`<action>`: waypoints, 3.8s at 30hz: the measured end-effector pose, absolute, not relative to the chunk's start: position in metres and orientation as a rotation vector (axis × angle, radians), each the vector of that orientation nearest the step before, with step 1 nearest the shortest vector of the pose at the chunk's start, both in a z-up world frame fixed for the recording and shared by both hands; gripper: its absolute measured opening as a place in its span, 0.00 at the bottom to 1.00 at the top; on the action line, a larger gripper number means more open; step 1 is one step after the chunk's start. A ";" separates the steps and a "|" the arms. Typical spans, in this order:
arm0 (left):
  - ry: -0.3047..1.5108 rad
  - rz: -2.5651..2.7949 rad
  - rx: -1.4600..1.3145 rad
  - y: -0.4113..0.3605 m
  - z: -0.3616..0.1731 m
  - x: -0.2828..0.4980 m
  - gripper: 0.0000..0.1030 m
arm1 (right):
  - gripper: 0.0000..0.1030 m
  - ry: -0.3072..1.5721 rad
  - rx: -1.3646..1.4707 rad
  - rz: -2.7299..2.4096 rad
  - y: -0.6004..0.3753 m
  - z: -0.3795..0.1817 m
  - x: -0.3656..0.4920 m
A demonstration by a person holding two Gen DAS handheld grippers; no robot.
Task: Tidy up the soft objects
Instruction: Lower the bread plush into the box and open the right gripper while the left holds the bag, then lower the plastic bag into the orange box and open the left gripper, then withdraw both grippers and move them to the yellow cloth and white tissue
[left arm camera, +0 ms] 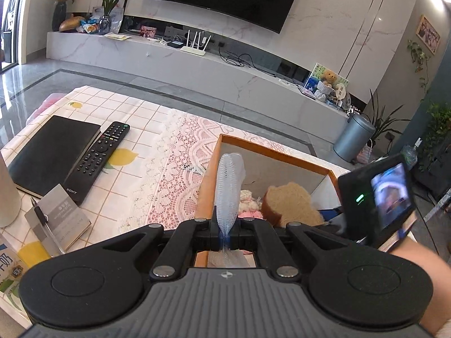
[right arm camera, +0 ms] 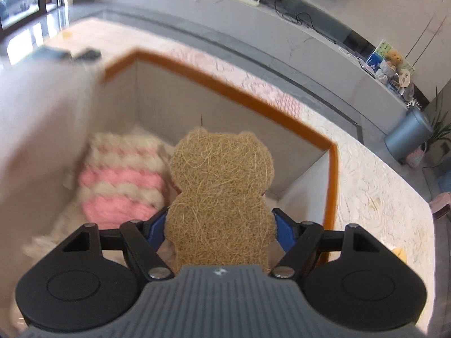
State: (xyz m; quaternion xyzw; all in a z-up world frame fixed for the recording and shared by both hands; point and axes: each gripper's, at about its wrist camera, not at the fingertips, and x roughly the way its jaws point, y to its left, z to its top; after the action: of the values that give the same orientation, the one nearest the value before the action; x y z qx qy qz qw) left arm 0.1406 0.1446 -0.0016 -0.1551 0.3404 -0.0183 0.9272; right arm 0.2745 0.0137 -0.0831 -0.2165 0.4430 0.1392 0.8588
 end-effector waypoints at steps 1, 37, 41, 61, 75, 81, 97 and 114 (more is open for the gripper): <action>0.698 -0.036 -0.318 0.145 -0.001 0.141 0.03 | 0.72 0.925 -0.498 0.285 0.017 -0.087 0.273; 0.839 -0.109 -0.314 0.096 -0.036 0.163 0.06 | 0.93 0.542 -0.228 0.301 -0.100 -0.022 0.135; 0.888 -0.065 -0.259 0.094 -0.040 0.164 0.08 | 0.93 0.544 -0.237 0.328 -0.103 -0.025 0.130; 0.879 0.038 0.104 0.063 -0.022 0.129 0.60 | 0.90 0.595 -0.231 0.333 -0.115 -0.030 0.123; 0.589 0.003 -0.080 0.050 0.068 0.075 0.63 | 0.93 0.496 -0.145 0.180 -0.192 0.016 0.113; 0.551 -0.086 -0.041 -0.001 0.079 0.072 0.65 | 0.95 0.524 -0.238 0.068 -0.230 0.020 0.108; 0.570 -0.298 0.141 -0.188 0.004 0.103 0.68 | 0.96 0.627 0.043 -0.238 -0.371 -0.014 0.114; 0.594 -0.096 0.166 -0.279 -0.093 0.197 0.71 | 0.96 0.788 0.245 -0.370 -0.432 -0.080 0.138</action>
State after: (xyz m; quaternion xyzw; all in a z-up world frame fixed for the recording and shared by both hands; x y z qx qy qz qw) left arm 0.1968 -0.2791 -0.0927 0.0817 0.2923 -0.0472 0.9517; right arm 0.1384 -0.4323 -0.0797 0.1182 0.3807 -0.1787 0.8995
